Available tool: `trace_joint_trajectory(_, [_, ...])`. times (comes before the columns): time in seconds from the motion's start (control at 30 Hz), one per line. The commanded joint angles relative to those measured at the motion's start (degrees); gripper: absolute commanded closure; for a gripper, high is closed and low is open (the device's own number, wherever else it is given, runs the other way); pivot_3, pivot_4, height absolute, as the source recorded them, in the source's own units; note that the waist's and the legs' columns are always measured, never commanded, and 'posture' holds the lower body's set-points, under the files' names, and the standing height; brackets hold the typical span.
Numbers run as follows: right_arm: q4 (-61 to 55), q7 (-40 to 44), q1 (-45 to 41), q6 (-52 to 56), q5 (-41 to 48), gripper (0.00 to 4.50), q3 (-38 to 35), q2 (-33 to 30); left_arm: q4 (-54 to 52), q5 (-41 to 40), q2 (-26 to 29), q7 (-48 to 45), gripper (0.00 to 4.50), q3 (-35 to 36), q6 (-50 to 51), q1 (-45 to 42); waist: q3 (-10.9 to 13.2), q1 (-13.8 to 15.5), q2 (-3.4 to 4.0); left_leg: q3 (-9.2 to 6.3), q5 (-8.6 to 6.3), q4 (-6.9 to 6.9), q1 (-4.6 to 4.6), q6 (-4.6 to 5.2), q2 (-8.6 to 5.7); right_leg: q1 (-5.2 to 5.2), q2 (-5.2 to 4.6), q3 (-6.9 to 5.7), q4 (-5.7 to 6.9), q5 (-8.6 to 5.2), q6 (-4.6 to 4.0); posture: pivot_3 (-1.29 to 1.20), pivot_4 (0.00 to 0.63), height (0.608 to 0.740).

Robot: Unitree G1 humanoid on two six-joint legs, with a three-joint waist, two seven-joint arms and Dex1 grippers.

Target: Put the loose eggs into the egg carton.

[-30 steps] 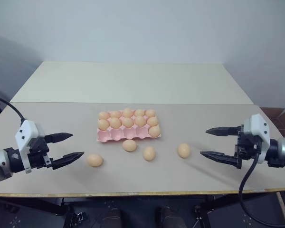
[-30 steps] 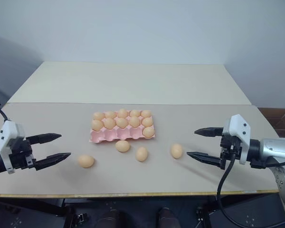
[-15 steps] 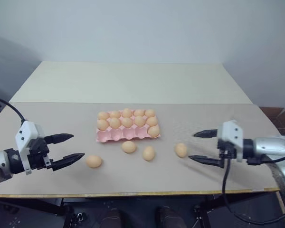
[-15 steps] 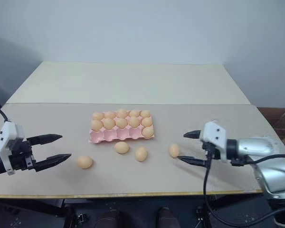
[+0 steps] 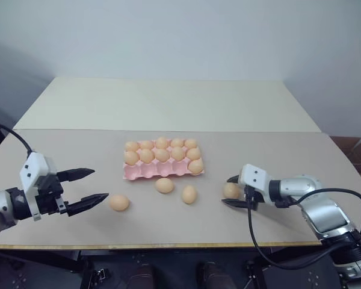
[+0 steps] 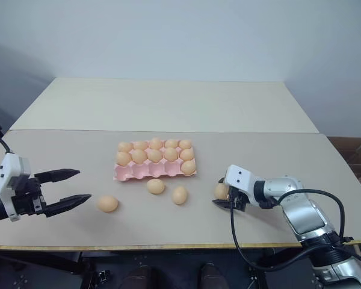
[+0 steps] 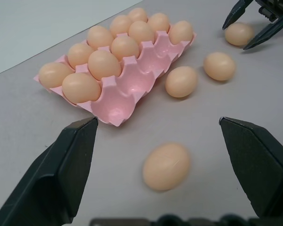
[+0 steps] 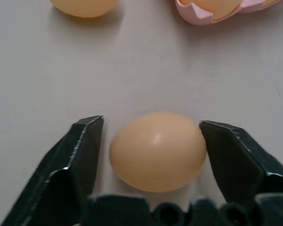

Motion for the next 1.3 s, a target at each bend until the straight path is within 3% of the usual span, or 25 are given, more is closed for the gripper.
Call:
trace_joint_trajectory(0.03, [-1.32,-0.66,-0.95,-0.56,0.53,1.85,-1.81,0.54,-1.15,-0.57,1.03,-0.23,0.0,2.25,-0.07,-0.11,0.0,-0.09,0.0,0.0,0.0,0.0,0.0,0.0,0.0,-0.01,0.01,0.0,0.0,0.0,0.0,0.0,0.15,0.74])
trace_joint_trajectory(0.2, [-6.51,-0.1,-1.73,0.84,3.68,1.92,-4.49,0.48,-0.66,-0.47,1.44,-0.32,0.0,2.26,-0.13,-0.47,0.0,-0.1,0.0,0.0,0.0,0.0,-0.01,0.0,0.0,-0.01,0.0,0.0,0.0,0.0,0.0,0.0,0.15,0.74])
trace_joint_trajectory(0.33, [-8.75,-1.99,-7.57,3.74,5.4,1.92,-3.19,4.58,-0.27,-0.42,1.43,-0.28,0.0,1.64,-0.27,-0.93,0.0,-0.68,0.0,0.0,0.0,0.0,0.02,0.0,0.02,0.0,0.02,0.01,0.02,0.0,0.0,0.0,0.15,0.74])
trace_joint_trajectory(0.57, [2.94,-6.31,-20.37,1.89,-1.51,1.92,5.25,16.25,0.63,-0.09,1.29,-0.42,0.0,-0.23,-0.61,-2.82,0.0,-1.4,0.0,-0.01,0.0,0.0,-0.01,0.0,0.03,-0.02,0.05,0.0,0.06,0.08,0.07,0.0,0.15,0.74])
trace_joint_trajectory(0.8, [10.44,-10.14,-23.76,1.51,-6.87,1.92,10.56,24.45,0.35,0.02,1.2,-0.4,0.0,0.16,-0.6,-2.37,0.0,-1.33,0.0,-0.02,0.0,0.0,-0.07,0.0,0.03,-0.07,0.03,-0.03,0.05,0.32,0.07,0.0,0.15,0.74])
trace_joint_trajectory(1.0, [9.29,-13.08,-24.06,4.54,-8.59,0.04,9.34,26.13,-0.03,-0.03,1.18,-0.33,0.0,1.03,-0.73,-1.65,0.0,-1.34,0.01,-0.02,0.01,0.0,-0.06,-0.01,0.04,-0.07,0.03,-0.04,0.06,0.28,0.05,0.0,0.15,0.74])
trace_joint_trajectory(1.3, [-4.93,-9.64,-20.29,9.46,-1.03,0.04,1.45,20.78,0.53,0.17,1.09,-0.08,0.0,-0.06,-1.26,-2.81,0.0,-1.1,0.01,-0.03,0.0,-0.01,-0.06,-0.01,0.05,-0.06,0.02,-0.07,0.05,0.25,0.13,0.0,0.15,0.74])
